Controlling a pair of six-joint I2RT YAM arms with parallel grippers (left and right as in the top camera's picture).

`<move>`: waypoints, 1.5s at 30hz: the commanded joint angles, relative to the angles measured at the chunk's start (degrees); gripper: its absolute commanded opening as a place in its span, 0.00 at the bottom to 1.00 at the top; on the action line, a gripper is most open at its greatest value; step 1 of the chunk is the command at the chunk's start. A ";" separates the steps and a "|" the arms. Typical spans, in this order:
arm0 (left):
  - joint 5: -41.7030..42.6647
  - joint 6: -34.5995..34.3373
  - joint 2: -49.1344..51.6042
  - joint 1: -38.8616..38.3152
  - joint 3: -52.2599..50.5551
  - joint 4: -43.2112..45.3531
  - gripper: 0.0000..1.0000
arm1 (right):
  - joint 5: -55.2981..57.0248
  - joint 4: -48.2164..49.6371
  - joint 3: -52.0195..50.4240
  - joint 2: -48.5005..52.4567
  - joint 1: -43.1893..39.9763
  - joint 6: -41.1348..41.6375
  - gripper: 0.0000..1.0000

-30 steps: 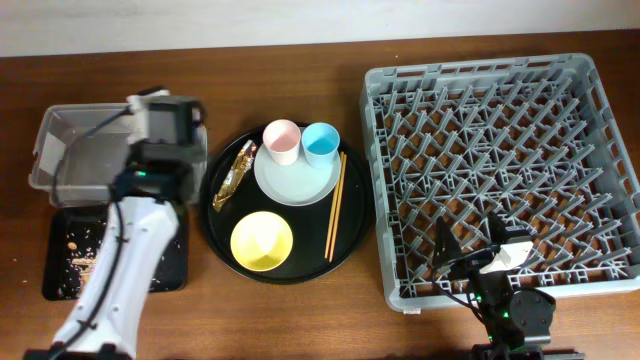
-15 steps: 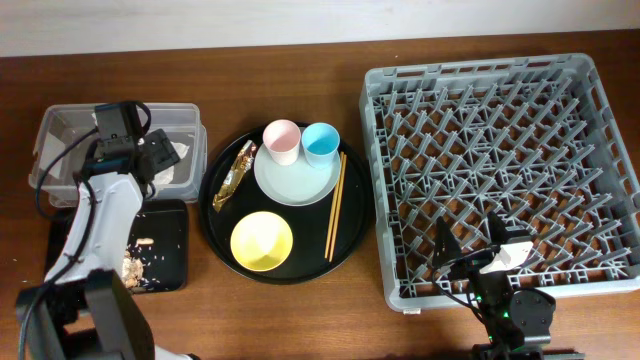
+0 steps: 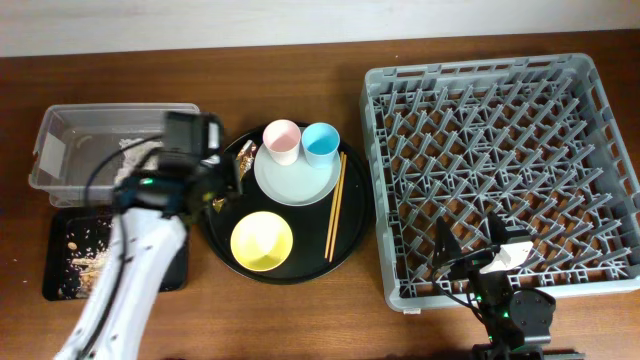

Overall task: Sort waste into correct bins and load items into the dishwasher rack
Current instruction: 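Grasp the Nescafe Gold wrapper on the tray with the left gripper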

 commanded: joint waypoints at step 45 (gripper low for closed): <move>-19.93 11.74 28.81 -4.50 -0.66 17.62 0.00 | -0.33 -0.26 -0.31 -0.37 -0.33 -0.15 0.98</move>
